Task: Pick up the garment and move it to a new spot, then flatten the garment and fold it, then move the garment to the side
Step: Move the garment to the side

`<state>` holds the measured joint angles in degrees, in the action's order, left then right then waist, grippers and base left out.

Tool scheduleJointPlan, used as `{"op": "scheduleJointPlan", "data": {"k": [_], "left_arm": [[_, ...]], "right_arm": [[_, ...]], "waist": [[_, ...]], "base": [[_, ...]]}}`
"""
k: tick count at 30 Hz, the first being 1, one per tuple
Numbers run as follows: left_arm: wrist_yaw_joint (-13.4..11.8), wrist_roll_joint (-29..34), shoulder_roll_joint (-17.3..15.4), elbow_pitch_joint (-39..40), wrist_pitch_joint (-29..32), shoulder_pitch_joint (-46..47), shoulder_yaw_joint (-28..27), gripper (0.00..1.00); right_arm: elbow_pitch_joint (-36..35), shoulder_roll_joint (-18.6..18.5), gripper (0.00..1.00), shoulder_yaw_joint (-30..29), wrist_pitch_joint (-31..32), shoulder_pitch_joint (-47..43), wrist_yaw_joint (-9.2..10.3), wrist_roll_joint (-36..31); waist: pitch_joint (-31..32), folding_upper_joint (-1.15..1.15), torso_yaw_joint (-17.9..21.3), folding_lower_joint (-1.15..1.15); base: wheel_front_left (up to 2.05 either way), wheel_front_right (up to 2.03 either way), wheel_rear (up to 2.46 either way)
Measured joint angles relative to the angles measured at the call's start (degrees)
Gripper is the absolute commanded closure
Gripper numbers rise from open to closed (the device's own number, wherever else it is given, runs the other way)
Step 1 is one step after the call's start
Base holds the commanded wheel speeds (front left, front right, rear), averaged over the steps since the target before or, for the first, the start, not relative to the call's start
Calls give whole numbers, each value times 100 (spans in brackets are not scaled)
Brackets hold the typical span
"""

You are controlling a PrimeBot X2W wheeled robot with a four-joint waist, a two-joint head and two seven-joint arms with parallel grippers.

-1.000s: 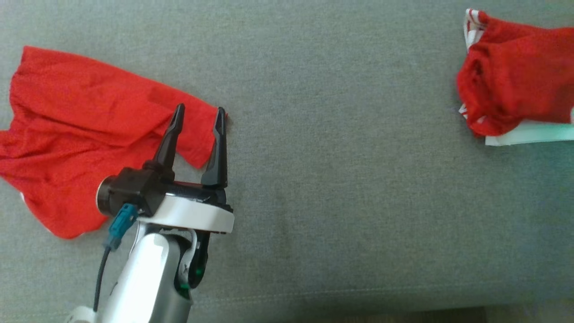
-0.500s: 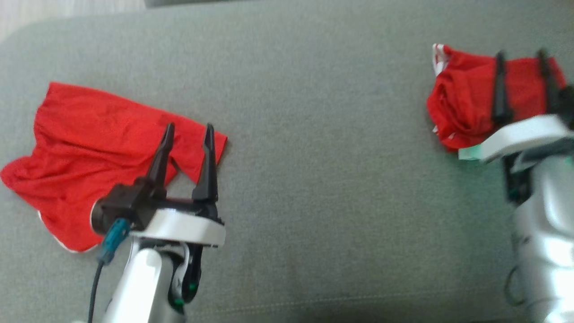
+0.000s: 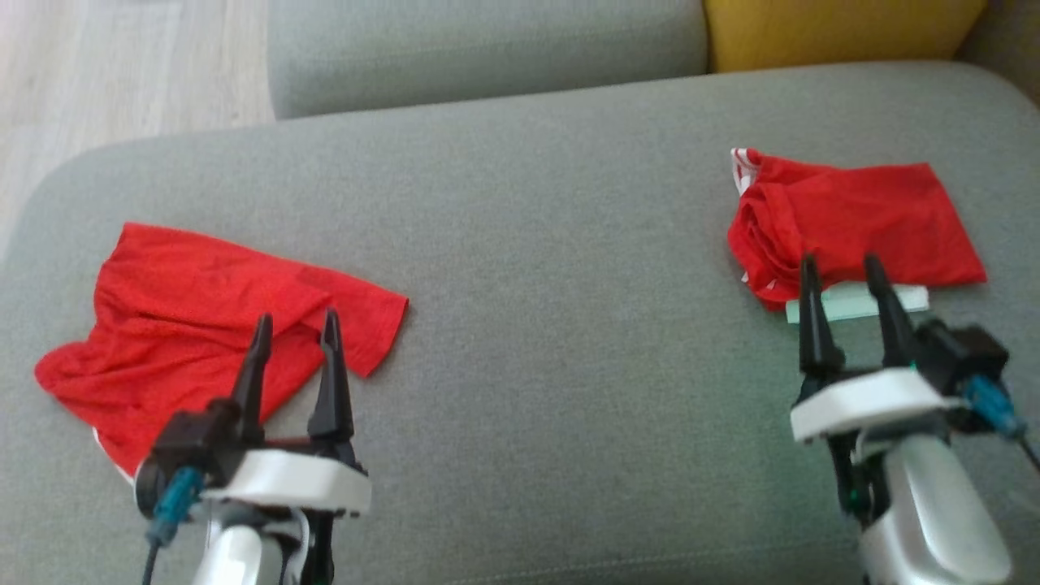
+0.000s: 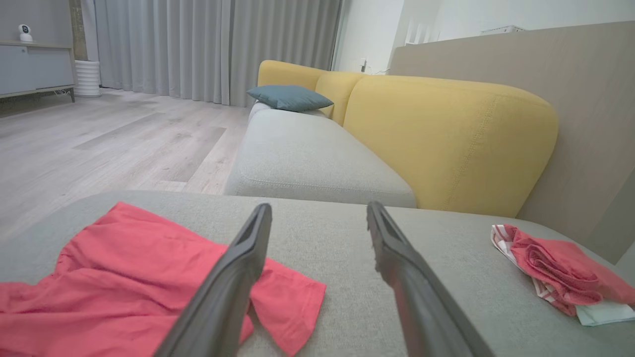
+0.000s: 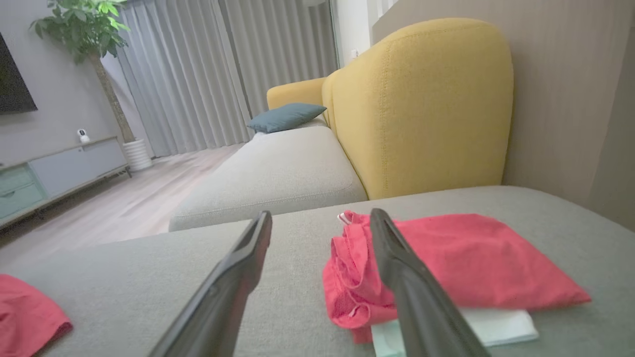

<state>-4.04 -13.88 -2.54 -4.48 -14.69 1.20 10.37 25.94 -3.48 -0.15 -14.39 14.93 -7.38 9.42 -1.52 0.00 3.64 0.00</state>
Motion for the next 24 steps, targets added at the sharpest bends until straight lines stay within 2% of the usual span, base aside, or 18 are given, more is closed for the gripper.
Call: {"op": "scheduleJointPlan", "data": {"k": [4, 10, 24], "left_arm": [[1, -8, 1, -88, 0, -166, -7, 0], [2, -100, 1, -123, 0, -271, -12, 0], [4, -143, 0, -149, 0, -355, -19, 0]], "right_arm": [[-375, 23, 0, 169, 0, -452, 0, 403], [-803, 58, 0, 214, 0, -864, 0, 506], [-979, 67, 0, 225, 0, -1076, 0, 615]], "waist": [[112, 0, 13, 0], [185, 0, 21, 0], [188, 0, 26, 0]], "base": [[0, 0, 0], [0, 0, 0], [0, 0, 0]]}}
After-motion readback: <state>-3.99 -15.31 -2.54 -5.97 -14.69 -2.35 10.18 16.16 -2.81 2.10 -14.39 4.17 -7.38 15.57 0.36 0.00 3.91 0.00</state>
